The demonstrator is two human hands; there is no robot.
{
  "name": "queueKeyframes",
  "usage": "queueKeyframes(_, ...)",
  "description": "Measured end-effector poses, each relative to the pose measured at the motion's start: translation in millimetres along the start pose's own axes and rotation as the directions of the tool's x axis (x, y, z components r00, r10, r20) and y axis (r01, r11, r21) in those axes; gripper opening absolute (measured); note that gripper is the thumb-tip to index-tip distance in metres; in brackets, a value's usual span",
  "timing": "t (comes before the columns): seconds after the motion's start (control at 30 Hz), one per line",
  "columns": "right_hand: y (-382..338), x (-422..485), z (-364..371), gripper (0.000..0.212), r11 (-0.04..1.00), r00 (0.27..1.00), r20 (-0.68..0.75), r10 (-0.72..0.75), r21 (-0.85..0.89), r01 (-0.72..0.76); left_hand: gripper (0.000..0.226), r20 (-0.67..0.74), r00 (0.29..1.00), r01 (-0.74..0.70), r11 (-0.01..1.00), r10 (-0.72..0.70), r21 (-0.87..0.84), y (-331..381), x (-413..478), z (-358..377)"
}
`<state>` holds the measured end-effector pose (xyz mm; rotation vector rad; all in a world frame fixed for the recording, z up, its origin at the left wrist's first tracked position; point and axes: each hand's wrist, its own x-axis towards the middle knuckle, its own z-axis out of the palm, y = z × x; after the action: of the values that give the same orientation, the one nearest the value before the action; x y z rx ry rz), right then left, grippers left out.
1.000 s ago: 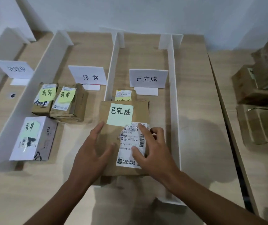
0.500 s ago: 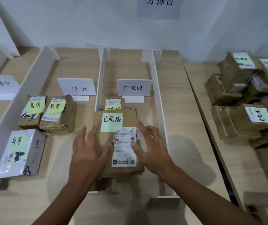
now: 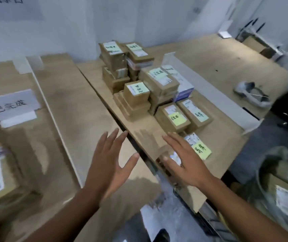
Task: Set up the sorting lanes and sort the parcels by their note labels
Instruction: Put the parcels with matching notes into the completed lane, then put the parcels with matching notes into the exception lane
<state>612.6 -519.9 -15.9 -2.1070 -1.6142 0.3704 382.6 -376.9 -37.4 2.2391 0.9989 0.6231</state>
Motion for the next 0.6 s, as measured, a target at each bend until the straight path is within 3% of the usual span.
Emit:
queueKeyframes(0.1,66.4,-48.1,-31.0,0.062,0.999,1.000,0.026,0.006,0.031,-0.007,0.077,0.052,0.998,-0.023,1.000,0.023,0.014,48.1,-8.7,67.0)
queueKeyframes(0.3,156.5,-90.9,-50.2,0.063,0.995,0.991,0.118,-0.068,0.079,0.059,0.081,0.042,0.996,0.085,0.994,-0.082,-0.064,107.9,-38.4,169.1)
queueKeyframes(0.47,196.3,-98.5,-30.9,0.065,0.993,0.963,0.262,-0.069,0.110,0.042,0.080,0.077,0.961,0.272,0.957,-0.265,-0.098,117.0,-67.9,208.7)
queueKeyframes(0.6,217.2,-91.5,1.8,0.063,0.988,0.952,0.304,0.039,0.133,-0.083,0.092,0.148,0.897,0.436,0.889,-0.416,-0.141,105.7,-67.3,230.6)
